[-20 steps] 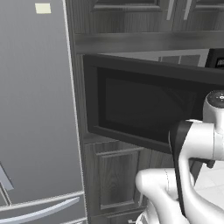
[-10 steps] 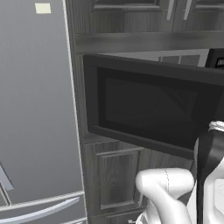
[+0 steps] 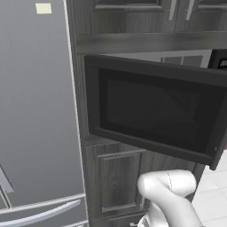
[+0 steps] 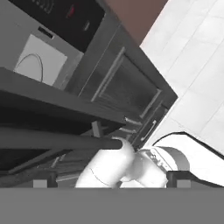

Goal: Place the sponge inside the microwave to prepare for sanitizing.

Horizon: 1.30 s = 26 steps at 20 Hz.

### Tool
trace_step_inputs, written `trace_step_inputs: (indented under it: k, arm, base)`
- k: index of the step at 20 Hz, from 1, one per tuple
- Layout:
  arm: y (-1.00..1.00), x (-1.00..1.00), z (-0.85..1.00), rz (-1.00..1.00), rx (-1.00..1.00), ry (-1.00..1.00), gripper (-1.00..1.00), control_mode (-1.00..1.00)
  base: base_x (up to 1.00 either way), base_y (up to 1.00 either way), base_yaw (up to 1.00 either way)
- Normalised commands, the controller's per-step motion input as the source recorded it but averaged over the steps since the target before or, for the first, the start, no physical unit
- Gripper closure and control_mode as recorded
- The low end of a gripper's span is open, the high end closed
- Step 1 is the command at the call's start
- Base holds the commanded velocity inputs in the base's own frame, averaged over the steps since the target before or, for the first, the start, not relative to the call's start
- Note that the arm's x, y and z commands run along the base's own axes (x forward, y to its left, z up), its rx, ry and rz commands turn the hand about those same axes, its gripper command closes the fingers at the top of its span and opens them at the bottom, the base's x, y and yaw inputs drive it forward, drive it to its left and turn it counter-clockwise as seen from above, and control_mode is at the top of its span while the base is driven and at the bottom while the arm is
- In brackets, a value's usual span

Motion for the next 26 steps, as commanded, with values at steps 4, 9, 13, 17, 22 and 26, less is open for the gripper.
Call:
trace_step_inputs:
  k: [4, 9, 13, 17, 22, 26]
  arm:
    - [-0.68, 0.05, 0.01, 0.26, 0.56, -0.12, -1.00, -1.00]
    - [-0.43, 0.52, -0.22, 0.19, 0.32, 0.00, -1.00, -1.00]
    - [-0.16, 0.43, -0.59, 0.21, 0.17, 0.00, -1.00, -1.00]
    - [0.00, 0.38, -0.70, 0.15, 0.06, -0.13, -1.00, -1.00]
    - [0.00, 0.57, -0.23, 0.03, 0.04, -0.12, -1.00, -1.00]
    - [0.24, 0.48, 0.00, 0.00, 0.01, -0.09, -1.00, -1.00]
  base:
    - [0.00, 0.00, 0.00]
    - [0.00, 0.00, 0.00]
    - [0.00, 0.00, 0.00]
    - [0.00, 0.00, 0.00]
    - [0.00, 0.00, 0.00]
    - [0.00, 0.00, 0.00]
